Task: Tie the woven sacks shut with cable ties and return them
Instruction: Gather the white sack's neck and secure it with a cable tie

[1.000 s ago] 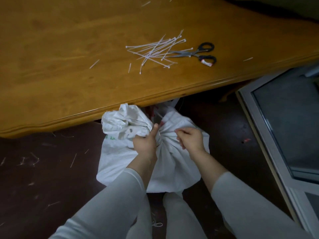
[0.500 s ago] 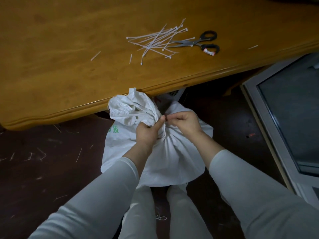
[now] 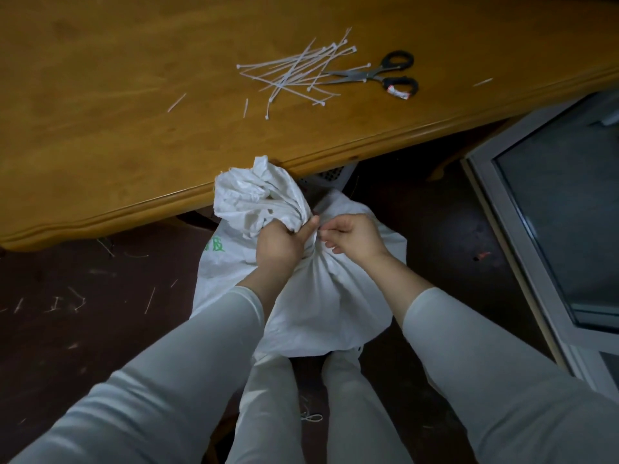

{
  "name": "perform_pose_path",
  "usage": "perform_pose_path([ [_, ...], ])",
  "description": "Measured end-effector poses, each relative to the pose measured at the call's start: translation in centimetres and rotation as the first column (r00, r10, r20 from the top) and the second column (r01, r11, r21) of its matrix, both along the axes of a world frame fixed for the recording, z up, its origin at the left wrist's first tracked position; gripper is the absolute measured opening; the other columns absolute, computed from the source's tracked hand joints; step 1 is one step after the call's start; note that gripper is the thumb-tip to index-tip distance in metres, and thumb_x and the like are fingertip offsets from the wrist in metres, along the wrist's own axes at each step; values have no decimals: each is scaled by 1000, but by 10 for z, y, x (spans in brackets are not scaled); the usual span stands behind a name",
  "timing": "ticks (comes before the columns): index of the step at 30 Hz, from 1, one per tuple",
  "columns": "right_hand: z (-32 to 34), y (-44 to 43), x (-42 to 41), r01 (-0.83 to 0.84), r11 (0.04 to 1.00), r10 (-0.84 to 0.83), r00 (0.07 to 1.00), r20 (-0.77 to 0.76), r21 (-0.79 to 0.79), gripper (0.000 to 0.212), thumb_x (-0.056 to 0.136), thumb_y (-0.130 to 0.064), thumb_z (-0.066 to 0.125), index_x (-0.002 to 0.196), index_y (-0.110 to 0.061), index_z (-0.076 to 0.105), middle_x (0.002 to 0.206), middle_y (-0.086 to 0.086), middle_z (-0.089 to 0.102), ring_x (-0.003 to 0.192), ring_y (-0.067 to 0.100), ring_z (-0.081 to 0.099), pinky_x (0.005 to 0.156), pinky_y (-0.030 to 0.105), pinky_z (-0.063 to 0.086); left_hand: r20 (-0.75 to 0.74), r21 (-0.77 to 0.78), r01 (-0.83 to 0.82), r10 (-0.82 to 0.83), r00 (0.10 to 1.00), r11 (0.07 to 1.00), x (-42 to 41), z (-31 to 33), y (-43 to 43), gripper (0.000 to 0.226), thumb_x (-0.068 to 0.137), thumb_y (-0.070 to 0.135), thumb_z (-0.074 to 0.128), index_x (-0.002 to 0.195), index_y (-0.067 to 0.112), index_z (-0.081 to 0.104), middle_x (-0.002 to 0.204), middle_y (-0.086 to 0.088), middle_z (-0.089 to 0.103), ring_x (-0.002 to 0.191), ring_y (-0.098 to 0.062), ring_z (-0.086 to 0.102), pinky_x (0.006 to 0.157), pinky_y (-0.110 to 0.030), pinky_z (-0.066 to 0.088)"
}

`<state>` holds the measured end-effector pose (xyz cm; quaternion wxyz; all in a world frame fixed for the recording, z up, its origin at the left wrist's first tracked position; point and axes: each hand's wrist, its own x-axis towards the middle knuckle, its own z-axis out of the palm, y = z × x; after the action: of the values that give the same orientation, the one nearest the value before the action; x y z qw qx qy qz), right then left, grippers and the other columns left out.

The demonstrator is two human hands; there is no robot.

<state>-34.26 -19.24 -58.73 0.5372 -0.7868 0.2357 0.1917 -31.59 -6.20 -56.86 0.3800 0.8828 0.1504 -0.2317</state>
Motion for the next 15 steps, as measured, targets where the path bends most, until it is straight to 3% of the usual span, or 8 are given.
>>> perform_pose_path([
  [3, 7, 4, -5, -206, 943, 223, 974, 35, -260, 15, 86, -16, 59, 92, -14, 74, 91, 5, 73, 87, 22, 65, 79, 37, 54, -6, 201, 209, -213, 977, 957, 5, 8, -2, 59, 80, 58, 58, 51, 11, 35, 73, -19, 61, 79, -34, 60, 60, -32, 34],
  [7, 18, 12, -16, -272, 831, 318, 948, 12, -485, 17, 83, -21, 55, 86, -20, 72, 90, 6, 72, 88, 25, 64, 71, 35, 52, 3, 366, 527, -567, 823, 767, 15, 20, -9, 52, 87, 51, 52, 80, 1, 60, 98, -22, 65, 95, -35, 60, 70, -34, 38],
  [11, 17, 17, -28, -171, 830, 270, 956, 113, -532, 19, 86, -22, 57, 93, -13, 71, 96, 8, 70, 91, 26, 63, 72, 34, 49, -7, 457, 640, -717, 697, 618, 23, 24, -13, 47, 90, 46, 52, 100, 0, 60, 107, -18, 64, 103, -32, 59, 74, -32, 39],
  [15, 8, 24, -36, -28, 873, 167, 955, 244, -488, 21, 85, -18, 57, 97, -7, 71, 96, 15, 70, 87, 33, 65, 70, 38, 51, -71, 456, 632, -682, 728, 627, 27, 23, -23, 42, 86, 42, 59, 106, 6, 61, 112, -13, 63, 106, -30, 59, 74, -30, 39],
])
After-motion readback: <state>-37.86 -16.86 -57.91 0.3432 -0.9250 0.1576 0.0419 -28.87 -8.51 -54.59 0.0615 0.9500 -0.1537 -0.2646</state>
